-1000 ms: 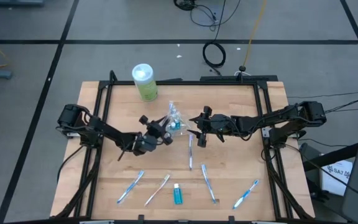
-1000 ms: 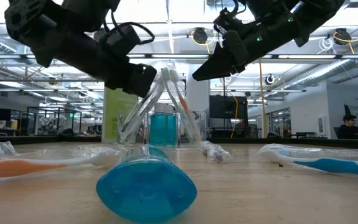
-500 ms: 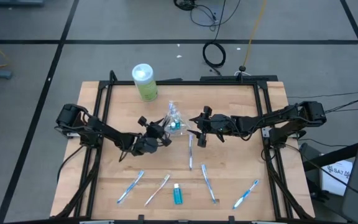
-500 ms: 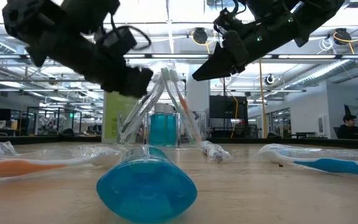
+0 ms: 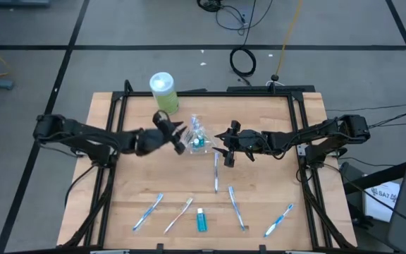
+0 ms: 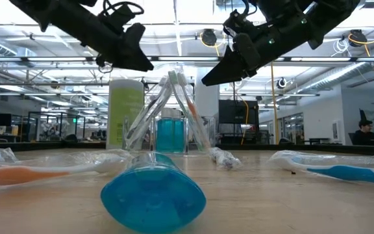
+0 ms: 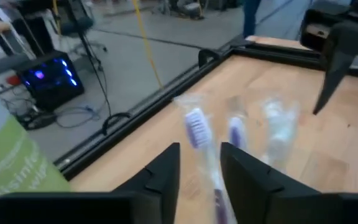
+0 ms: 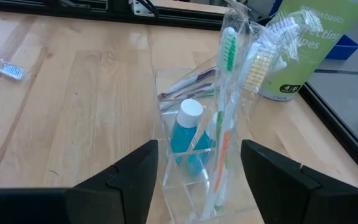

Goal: Pick & Place toothbrushing station
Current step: Put the left violet toothbrush into the transparent organizer

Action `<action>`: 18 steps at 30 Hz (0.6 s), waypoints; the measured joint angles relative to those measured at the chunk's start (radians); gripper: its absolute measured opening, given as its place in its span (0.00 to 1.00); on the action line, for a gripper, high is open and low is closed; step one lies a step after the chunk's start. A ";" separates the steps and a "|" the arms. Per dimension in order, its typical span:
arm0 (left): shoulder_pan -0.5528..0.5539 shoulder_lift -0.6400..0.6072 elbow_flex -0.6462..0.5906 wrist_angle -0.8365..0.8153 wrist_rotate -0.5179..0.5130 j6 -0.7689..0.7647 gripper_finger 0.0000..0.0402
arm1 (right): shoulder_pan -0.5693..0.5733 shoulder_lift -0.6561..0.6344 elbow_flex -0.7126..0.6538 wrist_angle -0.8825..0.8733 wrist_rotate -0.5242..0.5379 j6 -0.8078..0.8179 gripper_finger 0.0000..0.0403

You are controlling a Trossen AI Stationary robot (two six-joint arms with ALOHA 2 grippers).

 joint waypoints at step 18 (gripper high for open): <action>0.255 0.059 -0.001 -0.086 0.461 -0.059 0.45 | 0.000 0.000 0.000 -0.008 0.000 0.000 0.56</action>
